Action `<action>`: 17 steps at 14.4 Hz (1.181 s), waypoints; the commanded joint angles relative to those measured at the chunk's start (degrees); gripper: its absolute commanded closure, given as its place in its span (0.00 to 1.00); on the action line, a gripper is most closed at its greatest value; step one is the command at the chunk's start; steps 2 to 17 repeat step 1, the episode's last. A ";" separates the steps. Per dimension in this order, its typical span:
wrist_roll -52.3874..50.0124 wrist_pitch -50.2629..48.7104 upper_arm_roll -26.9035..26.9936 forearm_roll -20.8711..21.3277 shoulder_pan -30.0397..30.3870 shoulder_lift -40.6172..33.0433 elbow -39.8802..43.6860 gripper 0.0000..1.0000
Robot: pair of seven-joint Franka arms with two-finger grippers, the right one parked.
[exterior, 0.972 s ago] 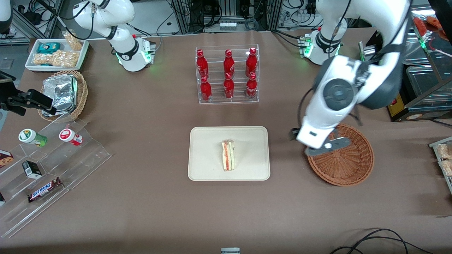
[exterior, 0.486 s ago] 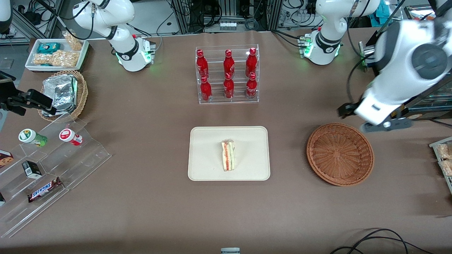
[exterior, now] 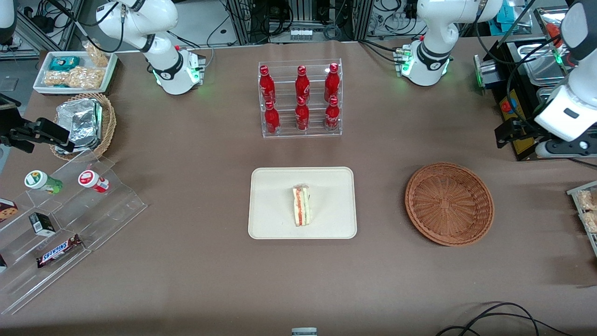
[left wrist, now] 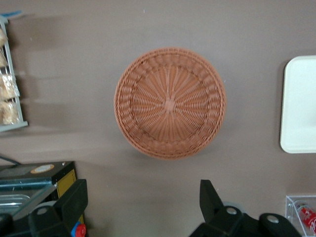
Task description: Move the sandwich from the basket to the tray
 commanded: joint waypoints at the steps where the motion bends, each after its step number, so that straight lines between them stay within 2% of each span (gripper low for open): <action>1: 0.69 -0.85 0.34 -2.38 0.60 2.62 3.99 0.00; 17: 0.69 -0.85 0.34 -2.38 0.60 2.62 3.99 0.00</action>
